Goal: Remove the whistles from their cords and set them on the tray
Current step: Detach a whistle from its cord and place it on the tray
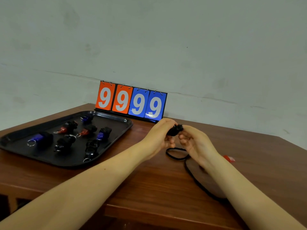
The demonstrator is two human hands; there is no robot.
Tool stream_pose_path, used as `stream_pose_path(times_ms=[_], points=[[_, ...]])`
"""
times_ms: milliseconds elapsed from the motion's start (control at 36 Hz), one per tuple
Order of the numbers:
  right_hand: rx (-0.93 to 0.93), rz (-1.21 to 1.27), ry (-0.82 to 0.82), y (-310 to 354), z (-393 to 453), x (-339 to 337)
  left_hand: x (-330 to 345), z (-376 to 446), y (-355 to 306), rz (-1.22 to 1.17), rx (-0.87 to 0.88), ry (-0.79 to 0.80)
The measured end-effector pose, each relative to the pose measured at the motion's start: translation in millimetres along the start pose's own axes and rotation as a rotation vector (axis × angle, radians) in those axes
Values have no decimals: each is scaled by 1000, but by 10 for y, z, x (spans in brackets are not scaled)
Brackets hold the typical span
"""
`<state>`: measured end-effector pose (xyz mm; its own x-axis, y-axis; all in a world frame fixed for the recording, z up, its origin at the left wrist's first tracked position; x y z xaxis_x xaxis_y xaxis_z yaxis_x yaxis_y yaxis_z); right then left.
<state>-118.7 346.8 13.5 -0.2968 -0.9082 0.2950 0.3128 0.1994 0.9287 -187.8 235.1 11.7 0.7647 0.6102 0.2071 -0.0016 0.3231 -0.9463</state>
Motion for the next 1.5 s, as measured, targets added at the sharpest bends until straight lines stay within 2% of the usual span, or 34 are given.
stream_pose_path(times_ms=[222, 333, 444, 528, 611, 778, 889, 1111, 1250, 1389, 1500], points=[[-81, -66, -19, 29, -6, -38, -6, 20, 22, 31, -30, -5], [-127, -192, 0, 22, -14, -35, -41, 47, 17, 198, -1, -46], [-216, -402, -73, -23, -2, -29, -62, 40, 26, 415, 42, -80], [-289, -538, -96, -18, -11, -31, -58, 32, 27, 481, 44, -72], [-374, -666, -75, 9, -49, -15, -70, 34, 30, 395, 19, -36], [-457, -807, -20, 18, -96, -30, -81, -10, 20, -33, -155, 11], [-476, -832, 38, -3, -123, -2, -99, -45, 45, -68, -220, 52], [-564, -941, -40, -29, -67, -56, -55, -23, 67, -203, -235, 98], [-392, -737, -90, -16, -30, -40, -31, 12, 110, -148, -179, 46], [-105, -481, -48, -94, -1, -38, -16, 22, 116, -13, -92, -11], [-51, -351, -18, -79, -3, -28, -34, 44, 124, 107, -64, -66]])
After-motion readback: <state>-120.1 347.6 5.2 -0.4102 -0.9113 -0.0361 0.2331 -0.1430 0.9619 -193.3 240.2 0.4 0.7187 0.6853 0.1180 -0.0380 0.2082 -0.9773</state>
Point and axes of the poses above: each hand's wrist, its own z-axis towards the middle knuckle, its own x-axis out of the palm, y = z × x, the point moved 1 cm from there along z, towards the middle knuckle, and after that the axes turned 3 degrees about y, right-handed, at the moved point
